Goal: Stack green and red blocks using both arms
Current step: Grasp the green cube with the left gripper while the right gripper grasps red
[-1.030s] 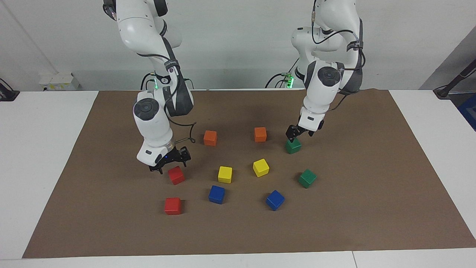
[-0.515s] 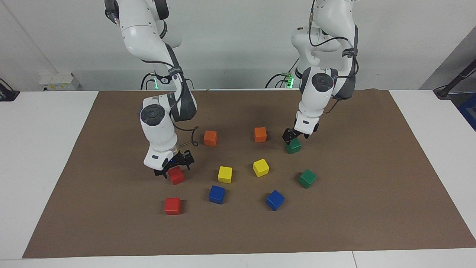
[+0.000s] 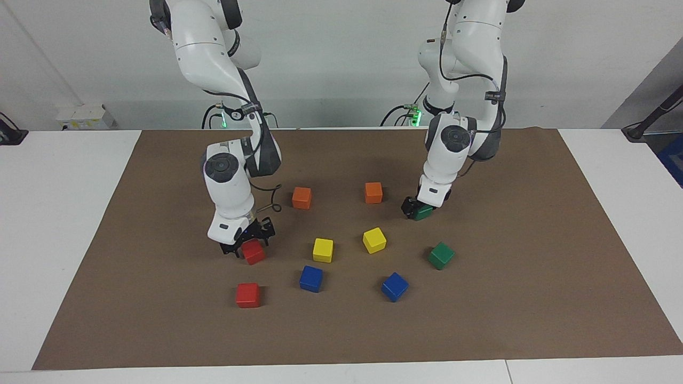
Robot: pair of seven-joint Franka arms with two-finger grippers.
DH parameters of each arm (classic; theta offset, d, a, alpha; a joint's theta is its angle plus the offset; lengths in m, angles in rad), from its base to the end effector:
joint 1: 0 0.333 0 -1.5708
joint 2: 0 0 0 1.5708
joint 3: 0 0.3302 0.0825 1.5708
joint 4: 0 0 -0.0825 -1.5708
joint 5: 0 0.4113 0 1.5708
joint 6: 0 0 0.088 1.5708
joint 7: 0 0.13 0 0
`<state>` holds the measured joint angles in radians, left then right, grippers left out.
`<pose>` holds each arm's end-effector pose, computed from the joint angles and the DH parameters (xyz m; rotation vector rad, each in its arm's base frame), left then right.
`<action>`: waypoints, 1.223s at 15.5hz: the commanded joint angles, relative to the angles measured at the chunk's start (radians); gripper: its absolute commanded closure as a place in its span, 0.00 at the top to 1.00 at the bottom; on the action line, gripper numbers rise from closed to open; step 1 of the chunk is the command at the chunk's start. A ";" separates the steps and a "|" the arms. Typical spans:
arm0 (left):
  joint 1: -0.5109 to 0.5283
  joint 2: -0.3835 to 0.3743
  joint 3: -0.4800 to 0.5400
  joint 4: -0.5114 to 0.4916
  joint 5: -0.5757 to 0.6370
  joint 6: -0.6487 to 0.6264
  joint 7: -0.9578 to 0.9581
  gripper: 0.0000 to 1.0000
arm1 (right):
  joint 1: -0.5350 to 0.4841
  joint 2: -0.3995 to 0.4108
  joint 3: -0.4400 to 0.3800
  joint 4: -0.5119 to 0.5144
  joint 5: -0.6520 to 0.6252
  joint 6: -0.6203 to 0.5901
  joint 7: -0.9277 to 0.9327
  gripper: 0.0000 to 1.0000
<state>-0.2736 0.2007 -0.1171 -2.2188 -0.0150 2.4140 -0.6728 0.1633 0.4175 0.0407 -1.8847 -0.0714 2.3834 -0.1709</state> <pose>0.5247 -0.2170 0.2563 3.0810 0.4587 -0.0320 0.6556 0.1325 0.2659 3.0371 0.6482 0.1280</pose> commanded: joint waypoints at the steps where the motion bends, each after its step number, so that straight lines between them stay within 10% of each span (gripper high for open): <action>1: -0.032 0.000 0.014 0.036 0.000 -0.082 -0.042 0.00 | -0.011 0.003 0.005 -0.008 -0.016 0.039 -0.013 0.78; 3: -0.033 -0.021 0.016 0.070 0.006 -0.185 -0.036 0.00 | -0.011 0.004 0.005 -0.008 -0.016 0.048 -0.012 0.65; 5: -0.004 -0.032 0.023 0.141 0.013 -0.284 0.010 0.00 | -0.011 0.006 0.005 -0.008 -0.016 0.051 -0.010 0.19; 7: 0.104 -0.026 0.022 0.217 0.047 -0.367 0.172 0.00 | -0.013 0.006 0.004 -0.008 -0.016 0.051 -0.012 0.00; 12: 0.368 -0.006 0.022 0.238 0.049 -0.264 0.602 0.00 | -0.024 0.004 -0.001 0.002 -0.015 0.036 -0.015 0.00; 19: 0.409 0.092 0.022 0.226 0.049 -0.148 0.685 0.00 | -0.287 -0.039 0.001 0.027 0.013 -0.105 0.019 0.00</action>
<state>0.1382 0.2885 -0.0927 -1.9862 0.0238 2.2368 0.0036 -0.0589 0.4028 0.0253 -1.8456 -0.0677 2.3043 -0.1712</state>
